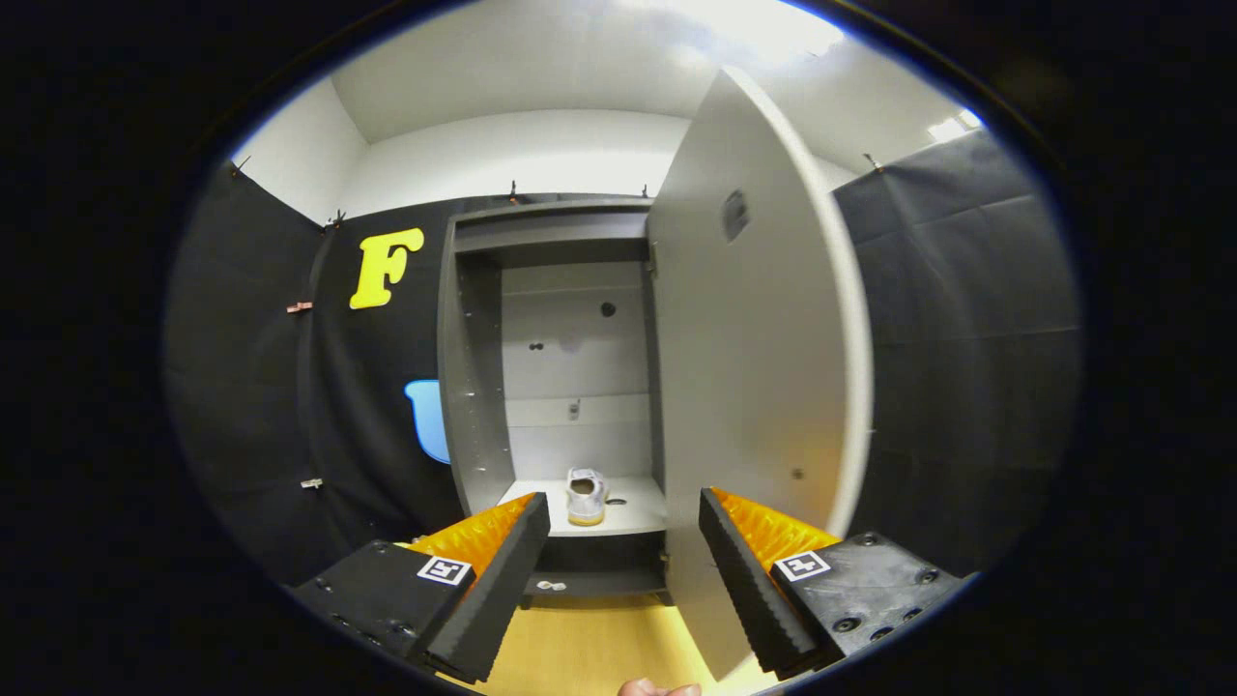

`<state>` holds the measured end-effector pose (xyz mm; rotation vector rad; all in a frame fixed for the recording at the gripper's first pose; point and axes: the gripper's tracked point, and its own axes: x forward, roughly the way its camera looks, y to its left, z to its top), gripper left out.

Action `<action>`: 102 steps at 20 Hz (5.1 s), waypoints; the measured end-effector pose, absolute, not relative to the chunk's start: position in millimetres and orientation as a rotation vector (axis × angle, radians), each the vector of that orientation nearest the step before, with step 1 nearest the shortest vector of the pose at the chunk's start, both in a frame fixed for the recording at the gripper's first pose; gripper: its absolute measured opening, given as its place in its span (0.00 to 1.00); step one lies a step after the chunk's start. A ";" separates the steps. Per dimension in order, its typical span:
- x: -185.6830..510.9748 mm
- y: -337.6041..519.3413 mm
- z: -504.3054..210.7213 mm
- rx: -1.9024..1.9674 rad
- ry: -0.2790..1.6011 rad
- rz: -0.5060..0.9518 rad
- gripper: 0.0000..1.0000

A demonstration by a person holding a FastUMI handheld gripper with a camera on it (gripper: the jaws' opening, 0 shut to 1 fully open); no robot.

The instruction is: Open the shoe cabinet door, grab the shoes and put them into the shoe cabinet, then close the shoe cabinet door.

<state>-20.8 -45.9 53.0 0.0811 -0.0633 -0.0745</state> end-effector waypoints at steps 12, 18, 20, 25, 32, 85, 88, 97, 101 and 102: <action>-47.0 -233.5 31.3 0.070 -0.015 -0.387 0.97; 11.3 -240.5 -0.5 0.148 0.038 -0.302 0.97; 18.2 -230.0 0.6 0.141 0.039 -0.268 0.97; 16.5 -208.3 2.1 0.125 0.050 -0.230 0.98; 15.2 -125.9 1.6 0.138 0.047 -0.144 0.97; 57.2 30.4 0.1 0.074 0.015 0.094 0.98; 57.3 29.3 0.8 0.061 0.011 0.094 0.98; 57.6 25.2 1.2 0.047 0.007 0.089 0.98; 58.3 25.6 1.8 0.050 0.006 0.091 0.98; 58.5 24.8 2.4 0.045 0.005 0.091 0.98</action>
